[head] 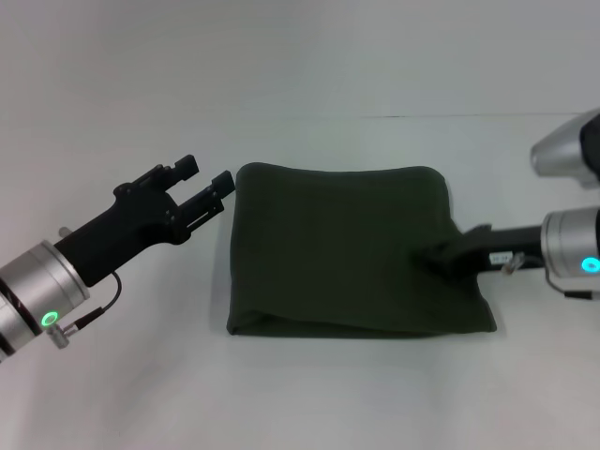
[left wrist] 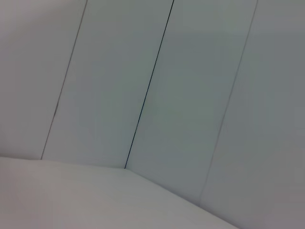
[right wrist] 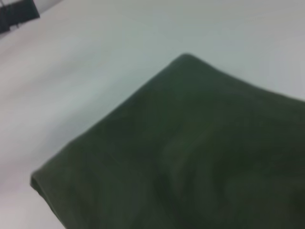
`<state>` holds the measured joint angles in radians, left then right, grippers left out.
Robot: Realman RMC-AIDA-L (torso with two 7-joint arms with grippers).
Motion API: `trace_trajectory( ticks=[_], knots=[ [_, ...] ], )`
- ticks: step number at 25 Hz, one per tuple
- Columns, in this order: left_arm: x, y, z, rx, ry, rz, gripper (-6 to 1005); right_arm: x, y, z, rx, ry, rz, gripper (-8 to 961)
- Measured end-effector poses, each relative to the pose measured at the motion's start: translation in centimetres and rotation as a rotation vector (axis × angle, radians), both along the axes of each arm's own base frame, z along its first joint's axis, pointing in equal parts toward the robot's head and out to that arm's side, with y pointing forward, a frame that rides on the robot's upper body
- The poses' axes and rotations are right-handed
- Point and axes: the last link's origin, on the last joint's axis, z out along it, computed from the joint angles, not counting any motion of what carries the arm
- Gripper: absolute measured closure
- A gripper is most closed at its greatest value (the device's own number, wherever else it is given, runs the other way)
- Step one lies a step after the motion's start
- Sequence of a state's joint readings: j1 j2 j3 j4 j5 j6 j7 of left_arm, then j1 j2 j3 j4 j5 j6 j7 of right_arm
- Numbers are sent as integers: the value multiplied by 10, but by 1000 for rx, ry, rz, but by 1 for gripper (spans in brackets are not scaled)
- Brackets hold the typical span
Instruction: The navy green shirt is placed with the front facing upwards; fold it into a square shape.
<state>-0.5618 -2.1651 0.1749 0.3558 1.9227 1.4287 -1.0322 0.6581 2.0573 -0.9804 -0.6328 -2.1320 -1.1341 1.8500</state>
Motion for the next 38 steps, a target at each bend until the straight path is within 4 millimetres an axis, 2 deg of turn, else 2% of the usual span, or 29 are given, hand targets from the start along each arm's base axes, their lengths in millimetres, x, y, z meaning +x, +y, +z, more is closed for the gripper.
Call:
trace_trajectory(
  ticks=[5, 10, 17, 26, 28, 34, 38],
  knots=[
    [4, 5, 3, 17, -9, -3, 323, -10, 7, 24, 71, 76, 13, 952],
    [6, 12, 4, 26, -6, 5, 323, -9, 10, 48, 133, 169, -20, 952],
    [6, 14, 4, 23, -1, 11, 324, -5, -1, 69, 124, 272, -32, 745],
    [8, 15, 4, 23, -3, 8, 322, 8, -15, 79, 160, 327, -27, 552],
    [8, 16, 4, 21, -7, 10, 321, 11, -17, 79, 164, 319, -18, 304],
    [8, 11, 9, 5, -34, -6, 320, 15, -23, 75, 195, 331, 15, 85],
    [9, -5, 23, -22, -107, -58, 319, 13, -32, 75, 263, 409, 85, 44]
  ],
)
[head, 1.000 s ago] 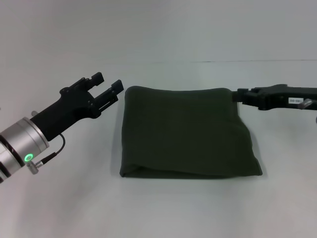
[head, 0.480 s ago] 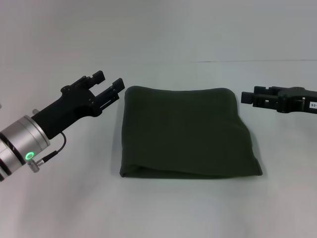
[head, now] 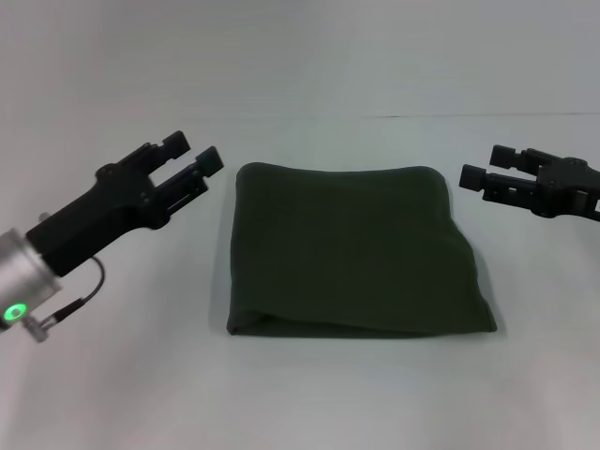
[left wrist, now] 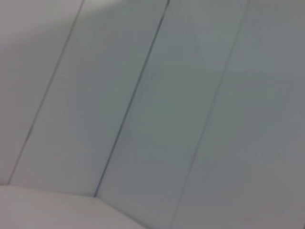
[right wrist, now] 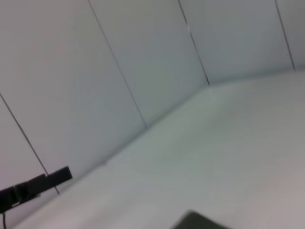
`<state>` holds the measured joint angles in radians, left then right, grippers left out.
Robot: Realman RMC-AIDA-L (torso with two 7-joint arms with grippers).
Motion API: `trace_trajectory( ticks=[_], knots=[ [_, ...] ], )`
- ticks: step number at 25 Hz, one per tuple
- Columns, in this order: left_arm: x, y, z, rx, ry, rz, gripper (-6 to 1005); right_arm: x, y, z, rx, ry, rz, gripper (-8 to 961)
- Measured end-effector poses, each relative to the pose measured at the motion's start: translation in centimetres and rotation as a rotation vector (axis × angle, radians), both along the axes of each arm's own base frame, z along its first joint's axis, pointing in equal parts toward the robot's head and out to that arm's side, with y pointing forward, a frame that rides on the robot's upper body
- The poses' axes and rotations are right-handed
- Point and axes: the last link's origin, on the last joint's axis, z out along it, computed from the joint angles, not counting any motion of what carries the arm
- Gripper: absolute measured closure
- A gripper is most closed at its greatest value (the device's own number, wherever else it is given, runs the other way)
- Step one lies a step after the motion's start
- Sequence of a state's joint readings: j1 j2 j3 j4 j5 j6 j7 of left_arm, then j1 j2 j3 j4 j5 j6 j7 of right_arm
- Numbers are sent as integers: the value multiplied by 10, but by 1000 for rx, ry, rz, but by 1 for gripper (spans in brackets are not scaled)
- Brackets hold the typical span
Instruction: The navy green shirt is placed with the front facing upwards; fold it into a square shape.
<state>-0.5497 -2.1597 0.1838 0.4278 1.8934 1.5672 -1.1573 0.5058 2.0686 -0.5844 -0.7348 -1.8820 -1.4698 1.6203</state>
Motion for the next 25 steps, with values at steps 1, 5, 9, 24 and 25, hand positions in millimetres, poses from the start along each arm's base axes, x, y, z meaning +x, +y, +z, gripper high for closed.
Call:
trace_trajectory(
  ticks=[1, 5, 9, 24, 25],
  knots=[
    [0, -4, 4, -4, -14, -14, 320, -1, -2, 0, 11, 6, 24, 33],
    [-2, -21, 18, -30, -60, -61, 324, -3, -6, 1, 4, -12, 82, 23],
    [-4, -37, 27, -76, -73, -120, 325, -6, -7, 1, -57, -75, 147, 24],
    [14, -49, 6, -460, 84, -218, 325, -27, -11, -31, -350, -177, 279, 25],
    [15, -48, 4, -474, 97, -218, 325, -28, -12, -34, -361, -176, 280, 25]
  ],
)
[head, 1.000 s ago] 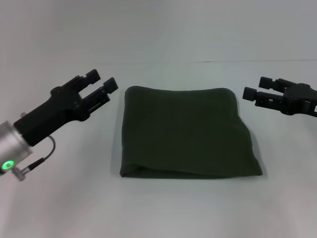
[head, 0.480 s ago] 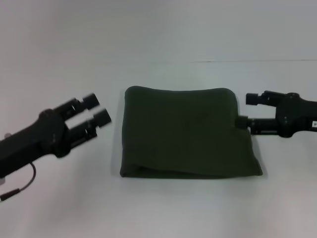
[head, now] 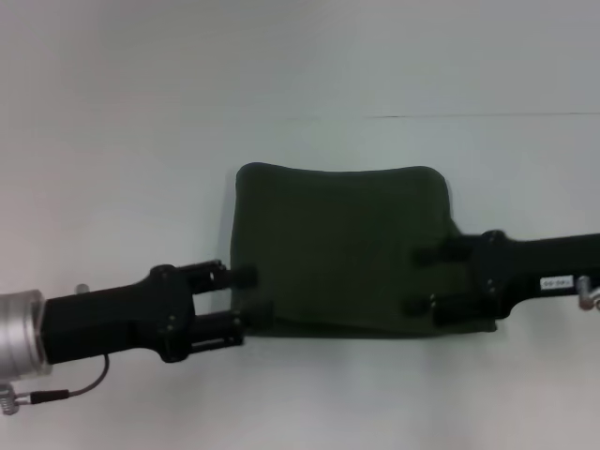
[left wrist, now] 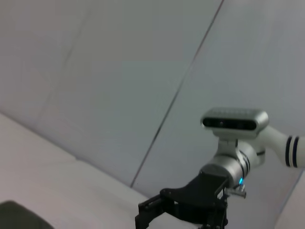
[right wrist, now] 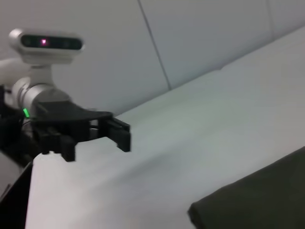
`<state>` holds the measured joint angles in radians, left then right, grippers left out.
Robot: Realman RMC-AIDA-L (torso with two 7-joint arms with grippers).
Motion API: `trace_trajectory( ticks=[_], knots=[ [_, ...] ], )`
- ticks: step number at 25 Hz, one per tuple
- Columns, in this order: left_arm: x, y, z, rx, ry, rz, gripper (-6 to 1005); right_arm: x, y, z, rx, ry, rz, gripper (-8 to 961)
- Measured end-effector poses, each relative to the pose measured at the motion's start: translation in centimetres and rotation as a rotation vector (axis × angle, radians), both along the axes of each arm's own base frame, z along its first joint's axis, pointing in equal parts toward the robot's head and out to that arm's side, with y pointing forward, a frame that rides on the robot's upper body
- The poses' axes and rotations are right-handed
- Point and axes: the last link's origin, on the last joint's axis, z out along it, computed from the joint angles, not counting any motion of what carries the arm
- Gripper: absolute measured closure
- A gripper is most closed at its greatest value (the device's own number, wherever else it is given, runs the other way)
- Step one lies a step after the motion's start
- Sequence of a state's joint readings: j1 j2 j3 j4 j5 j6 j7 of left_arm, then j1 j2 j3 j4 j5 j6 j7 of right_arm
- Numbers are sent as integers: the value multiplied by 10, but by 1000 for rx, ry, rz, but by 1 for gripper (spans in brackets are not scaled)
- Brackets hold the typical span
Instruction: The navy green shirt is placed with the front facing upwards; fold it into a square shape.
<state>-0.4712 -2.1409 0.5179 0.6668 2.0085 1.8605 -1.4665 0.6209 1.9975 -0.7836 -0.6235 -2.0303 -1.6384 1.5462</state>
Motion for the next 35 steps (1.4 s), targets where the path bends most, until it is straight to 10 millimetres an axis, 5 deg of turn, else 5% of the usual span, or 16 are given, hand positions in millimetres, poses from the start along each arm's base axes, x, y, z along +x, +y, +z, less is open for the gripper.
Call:
trace_trajectory(
  ticks=[10, 35],
  knots=[
    [-3, 8, -10, -56, 110, 24, 325, -1, -8, -16, -29, 20, -20, 26],
    [-7, 7, -13, -71, 132, 50, 325, 6, -13, -14, -22, 22, -34, 28]
  ],
)
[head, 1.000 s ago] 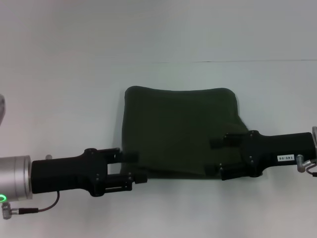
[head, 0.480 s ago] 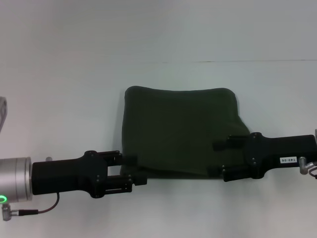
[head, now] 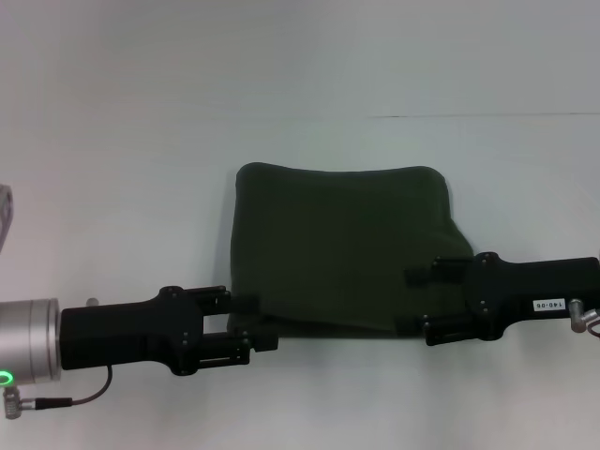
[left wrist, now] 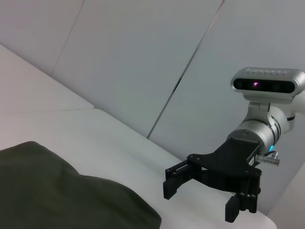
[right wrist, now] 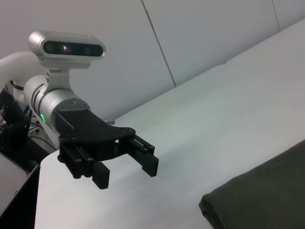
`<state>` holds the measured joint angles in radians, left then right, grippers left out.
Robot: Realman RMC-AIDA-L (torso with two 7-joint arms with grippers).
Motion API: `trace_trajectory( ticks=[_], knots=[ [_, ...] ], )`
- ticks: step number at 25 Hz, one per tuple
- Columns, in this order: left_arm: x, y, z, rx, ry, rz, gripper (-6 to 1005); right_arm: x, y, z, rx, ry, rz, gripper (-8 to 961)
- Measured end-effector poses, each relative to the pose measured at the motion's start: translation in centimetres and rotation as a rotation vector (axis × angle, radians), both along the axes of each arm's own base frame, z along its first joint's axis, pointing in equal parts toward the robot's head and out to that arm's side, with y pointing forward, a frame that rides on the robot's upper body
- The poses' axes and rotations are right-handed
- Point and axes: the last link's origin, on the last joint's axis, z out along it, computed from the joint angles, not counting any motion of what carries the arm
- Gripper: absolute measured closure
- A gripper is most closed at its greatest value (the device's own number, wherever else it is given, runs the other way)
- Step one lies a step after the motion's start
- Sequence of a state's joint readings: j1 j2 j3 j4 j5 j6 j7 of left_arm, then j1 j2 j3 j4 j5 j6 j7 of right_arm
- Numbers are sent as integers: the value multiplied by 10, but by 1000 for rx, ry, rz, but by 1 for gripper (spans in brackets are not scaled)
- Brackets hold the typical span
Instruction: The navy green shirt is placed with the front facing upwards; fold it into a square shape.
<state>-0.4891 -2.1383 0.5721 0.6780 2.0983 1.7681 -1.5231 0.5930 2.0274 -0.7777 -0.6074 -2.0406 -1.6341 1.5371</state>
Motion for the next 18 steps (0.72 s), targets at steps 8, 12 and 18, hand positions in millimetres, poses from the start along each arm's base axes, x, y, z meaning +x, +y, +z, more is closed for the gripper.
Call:
trace_trajectory(
  ticks=[8, 12, 18],
  knots=[
    [1, 1, 0, 2, -3, 0, 325, 0, 0, 0, 3, 2, 1, 28],
    [1, 2, 0, 7, -2, 2, 325, 0, 1, 1, 6, 2, 1, 29],
    [1, 4, 0, 14, 1, 3, 325, -1, 2, 1, 8, 0, 2, 29]
  ],
)
